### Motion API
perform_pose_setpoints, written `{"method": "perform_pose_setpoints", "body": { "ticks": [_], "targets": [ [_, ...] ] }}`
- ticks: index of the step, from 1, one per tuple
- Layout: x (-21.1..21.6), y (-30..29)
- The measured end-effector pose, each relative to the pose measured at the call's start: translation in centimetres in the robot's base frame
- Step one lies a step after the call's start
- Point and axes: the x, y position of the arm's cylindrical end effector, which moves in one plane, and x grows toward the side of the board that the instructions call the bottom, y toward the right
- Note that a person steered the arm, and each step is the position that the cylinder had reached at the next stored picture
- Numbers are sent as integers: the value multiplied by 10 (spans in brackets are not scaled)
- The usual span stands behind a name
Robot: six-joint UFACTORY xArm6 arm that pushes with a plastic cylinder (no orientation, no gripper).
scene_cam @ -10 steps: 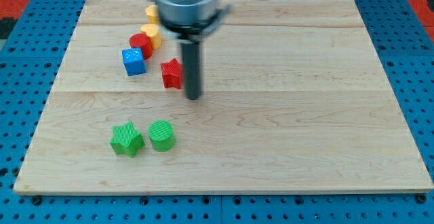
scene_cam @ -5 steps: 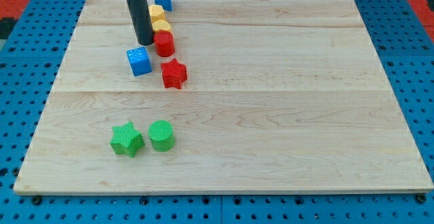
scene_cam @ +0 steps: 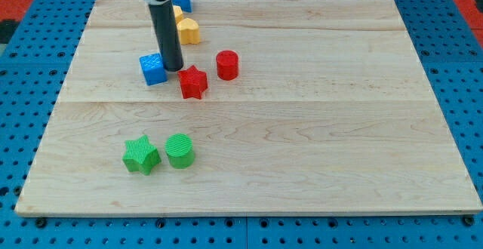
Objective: Move the red blocks to the right of the board
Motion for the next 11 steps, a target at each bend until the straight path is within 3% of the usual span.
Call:
{"method": "perform_pose_setpoints", "body": {
  "ticks": [1, 2, 3, 4, 5, 6, 7, 8, 9, 10, 11],
  "targets": [
    [26, 0],
    [39, 58],
    [44, 48],
    [44, 162],
    [40, 203],
    [48, 71],
    [-5, 27],
    [-34, 32],
    [-27, 119],
    [-1, 167],
    [-27, 99]
  ]
}}
